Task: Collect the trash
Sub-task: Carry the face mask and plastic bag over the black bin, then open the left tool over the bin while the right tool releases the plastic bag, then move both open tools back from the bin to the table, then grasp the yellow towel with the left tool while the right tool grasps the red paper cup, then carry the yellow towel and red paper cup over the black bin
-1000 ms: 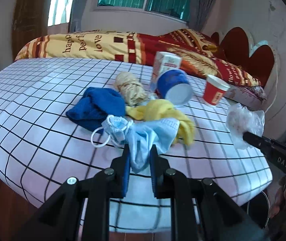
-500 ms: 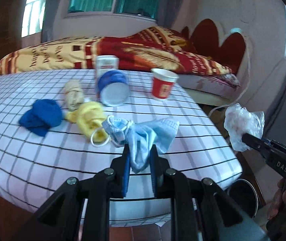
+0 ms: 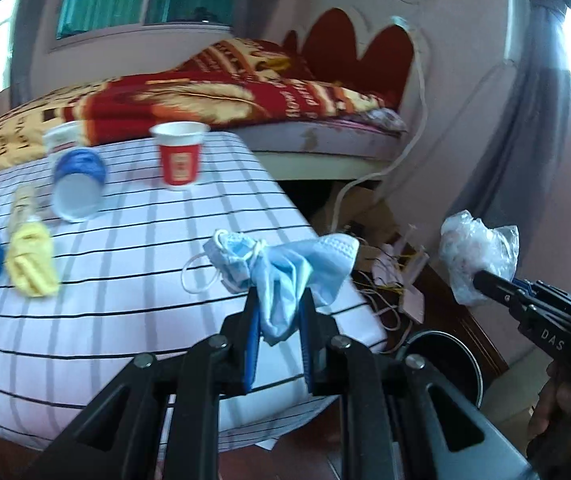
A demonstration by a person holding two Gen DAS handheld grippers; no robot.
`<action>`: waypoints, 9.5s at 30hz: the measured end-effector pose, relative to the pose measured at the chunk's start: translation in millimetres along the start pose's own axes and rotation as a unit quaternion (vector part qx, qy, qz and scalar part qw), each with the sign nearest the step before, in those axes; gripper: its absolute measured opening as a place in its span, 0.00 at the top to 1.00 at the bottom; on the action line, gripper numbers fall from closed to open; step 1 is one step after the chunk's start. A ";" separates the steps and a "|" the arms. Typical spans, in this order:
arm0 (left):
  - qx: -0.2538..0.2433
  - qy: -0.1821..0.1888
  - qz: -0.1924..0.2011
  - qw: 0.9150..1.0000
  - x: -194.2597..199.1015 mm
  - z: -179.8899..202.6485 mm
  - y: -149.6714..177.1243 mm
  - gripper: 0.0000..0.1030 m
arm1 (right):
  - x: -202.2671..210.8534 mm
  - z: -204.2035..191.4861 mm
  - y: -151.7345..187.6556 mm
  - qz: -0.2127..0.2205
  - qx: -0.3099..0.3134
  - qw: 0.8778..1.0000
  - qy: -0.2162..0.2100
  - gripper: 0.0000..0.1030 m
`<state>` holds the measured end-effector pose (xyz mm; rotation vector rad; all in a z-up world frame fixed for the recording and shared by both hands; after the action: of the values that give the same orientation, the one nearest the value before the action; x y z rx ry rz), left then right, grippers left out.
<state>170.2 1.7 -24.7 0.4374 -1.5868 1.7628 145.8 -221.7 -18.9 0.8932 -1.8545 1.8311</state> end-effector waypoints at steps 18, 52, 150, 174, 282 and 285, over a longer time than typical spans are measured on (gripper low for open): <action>-0.109 0.113 -0.061 0.986 -51.8 147.3 24.3 0.82 | 35.0 128.3 77.4 -0.040 -0.090 0.991 0.090 0.84; -0.183 0.149 -0.199 0.951 -136.0 223.0 99.8 0.82 | -19.4 188.0 178.0 -0.160 -0.129 0.974 0.096 0.83; -0.020 -0.069 -0.026 0.997 11.2 14.3 12.3 0.02 | 0.7 12.1 31.9 -0.018 0.003 0.995 0.094 0.00; 0.114 -0.199 0.006 0.973 38.4 -171.3 7.0 0.07 | -63.2 -130.3 -34.4 -0.047 0.078 0.996 -0.017 0.00; -0.088 0.015 0.000 0.996 -7.2 85.2 -18.8 0.58 | 15.7 57.9 2.2 -0.018 -0.040 0.999 0.010 0.42; -0.099 0.027 -0.009 0.995 -13.7 100.1 -14.1 0.58 | 16.9 74.6 13.8 -0.025 -0.054 0.998 0.022 0.42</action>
<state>168.7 -98.4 -5.0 0.3048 -1.6928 1.5724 136.4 -298.7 -23.4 0.8469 -1.8677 1.6903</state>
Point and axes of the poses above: each gripper's, at about its wrist camera, not at the fingertips, and x roughly against the way its jaws point, z to its right, y to its underside, the point moved 3 cm from there along -x, roughly the way its jaws point, and after that the axes turned 6 degrees about -z, right-handed, at the moved point
